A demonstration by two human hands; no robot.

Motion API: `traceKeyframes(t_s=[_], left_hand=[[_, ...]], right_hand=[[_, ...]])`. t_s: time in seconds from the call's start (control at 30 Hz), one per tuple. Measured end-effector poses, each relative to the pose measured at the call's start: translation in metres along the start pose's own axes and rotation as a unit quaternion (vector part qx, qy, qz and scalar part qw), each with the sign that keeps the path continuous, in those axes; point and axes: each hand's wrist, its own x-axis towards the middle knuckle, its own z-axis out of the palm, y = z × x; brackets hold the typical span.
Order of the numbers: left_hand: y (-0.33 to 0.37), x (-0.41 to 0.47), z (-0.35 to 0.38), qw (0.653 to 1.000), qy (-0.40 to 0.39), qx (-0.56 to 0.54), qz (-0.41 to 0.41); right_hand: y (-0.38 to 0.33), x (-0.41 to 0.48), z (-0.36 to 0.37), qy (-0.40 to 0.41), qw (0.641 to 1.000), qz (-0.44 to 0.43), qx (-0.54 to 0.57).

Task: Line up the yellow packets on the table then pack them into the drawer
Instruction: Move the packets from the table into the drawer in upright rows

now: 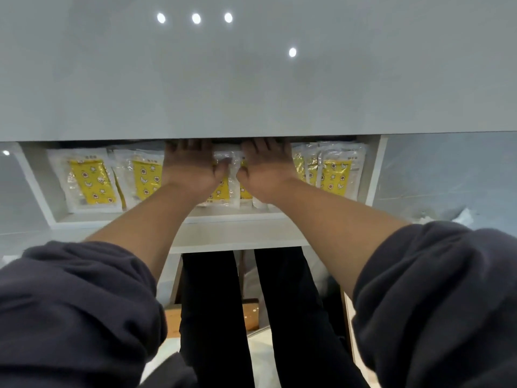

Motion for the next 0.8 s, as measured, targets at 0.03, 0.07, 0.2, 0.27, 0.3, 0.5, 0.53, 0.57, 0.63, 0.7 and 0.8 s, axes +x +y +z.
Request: traceKeyframes(t_s=[0.03,0.07,0.2,0.27,0.3,0.5,0.53,0.57,0.63,0.7,0.8], left_hand=[[-0.002,0.0,-0.001,1.0,0.0,-0.01,0.008],[-0.006,-0.001,-0.004,1.0,0.004,-0.02,0.013],[-0.036,0.002,-0.007,0.998,0.031,-0.044,-0.024],[-0.057,0.003,0.0,0.996,0.033,-0.05,-0.068],[-0.064,0.002,0.003,0.996,0.031,-0.045,-0.077],[-0.077,-0.009,0.021,0.997,0.059,-0.053,-0.008],[-0.081,-0.008,0.02,0.996,0.059,-0.061,-0.007],[-0.086,-0.005,0.019,0.996,0.062,-0.068,-0.009],[-0.099,-0.002,0.019,0.995,0.074,-0.07,-0.009],[-0.108,-0.003,0.024,0.995,0.08,-0.065,0.014],[-0.11,-0.008,0.03,0.994,0.082,-0.061,0.05]], right_hand=[[-0.003,0.002,-0.002,0.005,1.0,0.008,-0.001],[-0.006,0.004,-0.005,0.01,1.0,0.014,-0.003],[-0.034,0.019,-0.014,0.047,0.999,0.008,0.0],[-0.053,0.024,-0.007,0.052,0.999,-0.013,0.002],[-0.062,0.025,-0.001,0.047,0.999,-0.022,0.003],[-0.071,0.026,0.013,0.063,0.998,-0.01,-0.001],[-0.071,0.028,0.01,0.067,0.998,-0.005,0.001],[-0.073,0.032,0.007,0.072,0.997,-0.001,0.001],[-0.08,0.038,0.003,0.083,0.997,-0.006,0.001],[-0.089,0.041,0.007,0.076,0.996,-0.042,0.005],[-0.101,0.037,0.019,0.077,0.995,-0.069,0.001]])
